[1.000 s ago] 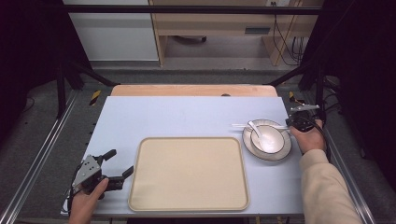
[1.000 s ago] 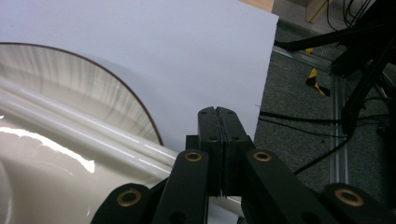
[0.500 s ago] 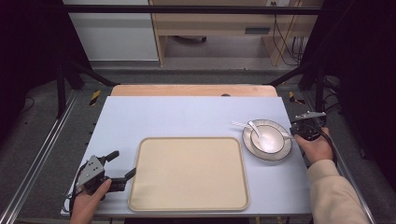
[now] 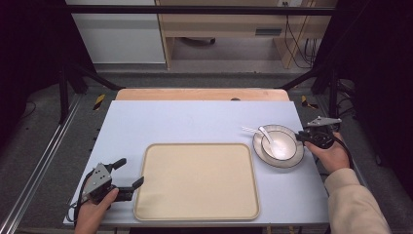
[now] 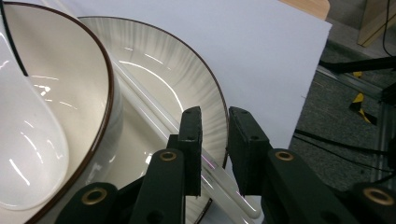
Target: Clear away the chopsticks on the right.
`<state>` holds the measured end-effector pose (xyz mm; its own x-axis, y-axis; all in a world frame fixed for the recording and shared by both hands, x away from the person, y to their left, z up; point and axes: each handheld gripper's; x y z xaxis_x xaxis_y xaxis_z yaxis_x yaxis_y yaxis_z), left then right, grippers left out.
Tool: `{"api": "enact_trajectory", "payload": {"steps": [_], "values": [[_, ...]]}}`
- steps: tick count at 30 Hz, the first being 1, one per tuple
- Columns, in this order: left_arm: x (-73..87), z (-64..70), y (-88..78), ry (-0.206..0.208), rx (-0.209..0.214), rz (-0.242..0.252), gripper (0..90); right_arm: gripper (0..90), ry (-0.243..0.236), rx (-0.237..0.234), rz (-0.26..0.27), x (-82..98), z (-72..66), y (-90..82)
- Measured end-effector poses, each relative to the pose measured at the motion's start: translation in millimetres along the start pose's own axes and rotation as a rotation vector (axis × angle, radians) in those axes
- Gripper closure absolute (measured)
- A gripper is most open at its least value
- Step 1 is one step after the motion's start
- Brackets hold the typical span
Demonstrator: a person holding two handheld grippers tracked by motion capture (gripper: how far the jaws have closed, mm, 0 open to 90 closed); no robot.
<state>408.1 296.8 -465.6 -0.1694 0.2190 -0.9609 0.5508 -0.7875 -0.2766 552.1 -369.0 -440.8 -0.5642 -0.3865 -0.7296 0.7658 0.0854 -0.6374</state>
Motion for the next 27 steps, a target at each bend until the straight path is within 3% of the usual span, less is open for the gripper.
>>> {"api": "enact_trajectory", "payload": {"steps": [16,27], "values": [[0.5,1.0,1.7,0.003,0.006,-0.010,6.3,73.1,-0.016,-0.021,-0.023,1.2,-2.2,7.6],[0.6,0.8,1.6,0.002,0.003,-0.019,6.4,83.7,-0.060,-0.040,-0.023,1.6,-4.1,11.4]]}}
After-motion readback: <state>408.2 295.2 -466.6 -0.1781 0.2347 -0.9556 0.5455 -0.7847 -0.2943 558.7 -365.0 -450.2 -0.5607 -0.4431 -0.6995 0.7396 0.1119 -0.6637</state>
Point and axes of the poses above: each handheld gripper's, and its own axes: y roughly forward along the jaws, x roughly out of its underside, z roughly to its right, and after that the axes turned 13 degrees about x, right-handed
